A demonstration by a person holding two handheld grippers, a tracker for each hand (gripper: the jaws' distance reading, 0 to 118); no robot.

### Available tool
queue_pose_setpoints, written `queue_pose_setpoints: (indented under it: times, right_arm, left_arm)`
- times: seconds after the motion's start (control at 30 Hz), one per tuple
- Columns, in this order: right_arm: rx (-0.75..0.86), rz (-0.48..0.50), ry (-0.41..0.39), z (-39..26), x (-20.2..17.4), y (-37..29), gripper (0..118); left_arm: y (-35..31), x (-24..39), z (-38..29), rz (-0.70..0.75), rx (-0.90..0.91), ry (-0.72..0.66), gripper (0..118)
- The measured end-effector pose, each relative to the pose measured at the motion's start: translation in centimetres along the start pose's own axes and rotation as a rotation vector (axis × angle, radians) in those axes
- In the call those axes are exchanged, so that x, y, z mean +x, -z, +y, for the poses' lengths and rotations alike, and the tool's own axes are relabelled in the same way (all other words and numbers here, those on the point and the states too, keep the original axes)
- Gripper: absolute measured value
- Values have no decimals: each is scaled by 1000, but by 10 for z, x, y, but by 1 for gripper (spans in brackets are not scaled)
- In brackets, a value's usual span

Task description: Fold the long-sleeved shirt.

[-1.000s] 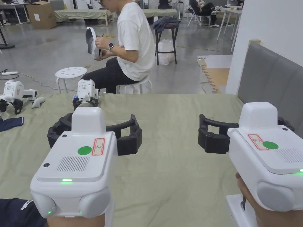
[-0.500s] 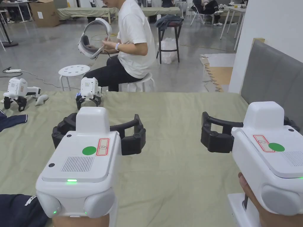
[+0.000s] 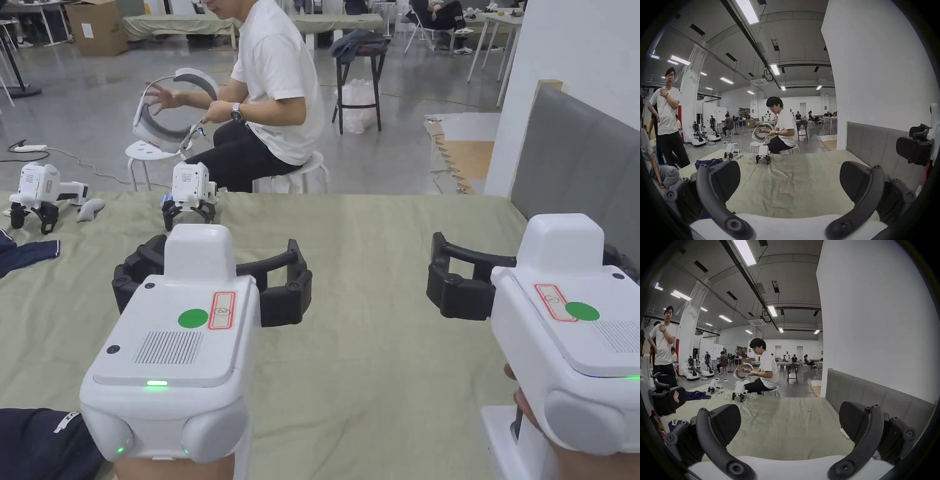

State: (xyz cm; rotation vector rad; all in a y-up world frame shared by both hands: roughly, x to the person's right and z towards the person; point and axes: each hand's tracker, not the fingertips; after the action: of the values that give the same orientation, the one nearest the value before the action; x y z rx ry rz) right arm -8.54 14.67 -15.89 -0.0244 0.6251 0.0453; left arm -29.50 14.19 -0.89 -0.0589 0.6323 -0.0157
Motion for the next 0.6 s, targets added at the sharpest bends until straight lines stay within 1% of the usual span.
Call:
queue_pose_setpoints:
  times: [0.13, 0.17, 0.27, 0.37, 0.47, 0.6]
  right_arm:
    - [-27, 29, 55, -1, -3, 0, 118]
    - [-37, 24, 70, -1, -3, 1, 118]
    - [-46, 6, 82, -3, -5, 0, 118]
    - [-67, 36, 121, -2, -2, -1, 118]
    - [-71, -20, 106, 0, -6, -1, 118]
    - [-69, 6, 133, 2, -3, -1, 118]
  left_arm:
    - [1, 0, -1, 1, -2, -2, 110]
    - [2, 1, -1, 1, -2, -2, 110]
    - [0, 1, -1, 1, -1, 1, 110]
    - [1, 2, -2, 2, 0, 6, 110]
    - [2, 2, -2, 0, 0, -2, 110]
    - [1, 3, -2, 1, 5, -4, 110]
